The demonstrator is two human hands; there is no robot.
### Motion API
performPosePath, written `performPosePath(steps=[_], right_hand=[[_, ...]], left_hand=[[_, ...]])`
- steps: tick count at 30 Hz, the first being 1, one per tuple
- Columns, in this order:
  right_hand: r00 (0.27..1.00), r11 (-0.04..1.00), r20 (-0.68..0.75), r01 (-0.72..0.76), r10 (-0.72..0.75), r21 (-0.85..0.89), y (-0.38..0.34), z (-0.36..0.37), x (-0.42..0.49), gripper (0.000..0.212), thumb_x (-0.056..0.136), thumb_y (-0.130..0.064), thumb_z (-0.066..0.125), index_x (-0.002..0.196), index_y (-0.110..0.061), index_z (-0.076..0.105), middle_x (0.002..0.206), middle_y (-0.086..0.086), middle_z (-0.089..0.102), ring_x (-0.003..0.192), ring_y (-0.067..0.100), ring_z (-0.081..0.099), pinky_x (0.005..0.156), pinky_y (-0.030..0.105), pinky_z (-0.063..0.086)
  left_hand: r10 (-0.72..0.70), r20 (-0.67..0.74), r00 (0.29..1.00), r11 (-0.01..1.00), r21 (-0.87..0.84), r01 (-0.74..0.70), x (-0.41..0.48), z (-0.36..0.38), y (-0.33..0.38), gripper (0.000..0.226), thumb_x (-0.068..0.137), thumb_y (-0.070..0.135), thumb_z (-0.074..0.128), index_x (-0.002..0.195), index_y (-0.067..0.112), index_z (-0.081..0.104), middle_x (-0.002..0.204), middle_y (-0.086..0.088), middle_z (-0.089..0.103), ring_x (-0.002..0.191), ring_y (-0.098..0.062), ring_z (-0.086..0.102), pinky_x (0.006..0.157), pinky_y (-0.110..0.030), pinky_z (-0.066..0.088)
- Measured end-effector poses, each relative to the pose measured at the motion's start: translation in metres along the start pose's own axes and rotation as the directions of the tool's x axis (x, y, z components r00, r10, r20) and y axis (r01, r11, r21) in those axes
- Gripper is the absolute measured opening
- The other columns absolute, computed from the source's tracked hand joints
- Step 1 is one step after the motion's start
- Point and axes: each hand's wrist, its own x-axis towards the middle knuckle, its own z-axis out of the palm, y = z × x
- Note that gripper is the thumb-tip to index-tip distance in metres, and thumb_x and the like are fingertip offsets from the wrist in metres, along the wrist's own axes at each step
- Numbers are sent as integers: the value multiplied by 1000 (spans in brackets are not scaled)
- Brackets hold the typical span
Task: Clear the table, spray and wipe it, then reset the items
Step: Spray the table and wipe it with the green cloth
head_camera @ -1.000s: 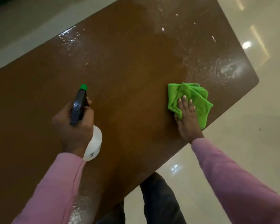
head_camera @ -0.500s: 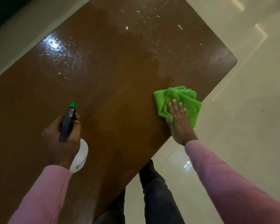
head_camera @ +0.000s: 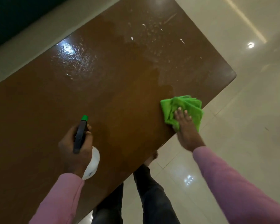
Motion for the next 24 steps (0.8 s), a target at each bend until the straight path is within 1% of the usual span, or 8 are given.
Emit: performPosePath(steps=[3,8,10,13,14,17,21,24], right_hand=[[996,990,65,76,-69,-116,8,-15,14,67,100,-34,36,149,-25,-10,157,-3,-15,145,25,-16,116,35,-9],[940,924,226,305,-254,-231,-6,-3,-12,78,96,-29,44,149,-23,-12,158,-3,-16,144,29,-19,117,40,-10],[933,912,250,322,-259,-255,-4,-9,-9,76,97,-29,44,149,-24,-11,158,-4,-15,144,28,-19,117,38,-11],[927,904,266,335,-265,-267,-2,-12,-7,77,97,-25,45,148,-25,-12,157,-6,-17,144,26,-21,116,36,-13],[927,904,272,332,-260,-269,-2,-12,-7,77,96,-24,44,148,-25,-12,157,-6,-18,144,25,-23,116,35,-15],[937,909,223,324,-269,-261,-3,-12,-10,75,95,-22,46,150,-23,-5,158,-5,-12,145,26,-18,117,33,-17],[933,919,240,323,-269,-225,-5,-16,-9,72,94,-23,48,151,-20,5,159,-2,-1,147,31,-5,118,37,-11],[899,873,275,411,-341,-262,-13,-34,32,74,91,-21,41,150,-23,-4,158,-3,-10,147,31,-11,118,38,-15]], left_hand=[[11,2,1000,997,-79,-11,-12,20,11,19,83,29,58,97,39,64,90,17,67,79,-8,64,69,-45,58],[-7,0,1000,982,-191,7,-22,66,34,24,83,27,59,106,34,57,93,13,59,85,-10,60,74,-29,54],[30,-1,1000,972,-233,-29,-23,81,45,23,87,26,58,108,30,54,93,7,56,83,-15,57,70,-23,52],[96,-37,995,971,-214,-102,-17,100,58,18,90,22,58,107,23,52,88,1,51,77,-20,54,65,-34,50],[121,-56,991,967,-217,-130,-14,104,62,16,90,20,57,106,21,52,87,1,50,75,-19,52,63,-34,49],[202,-83,976,958,-192,-214,-3,110,73,15,91,21,57,104,24,50,85,16,45,73,-10,49,63,-23,44],[187,-122,975,963,-175,-206,10,114,76,17,91,23,57,106,25,50,86,23,46,76,-6,52,65,-17,44],[125,-176,976,970,-186,-158,19,121,74,18,89,21,57,105,24,51,82,21,47,71,-9,51,62,-14,41]])
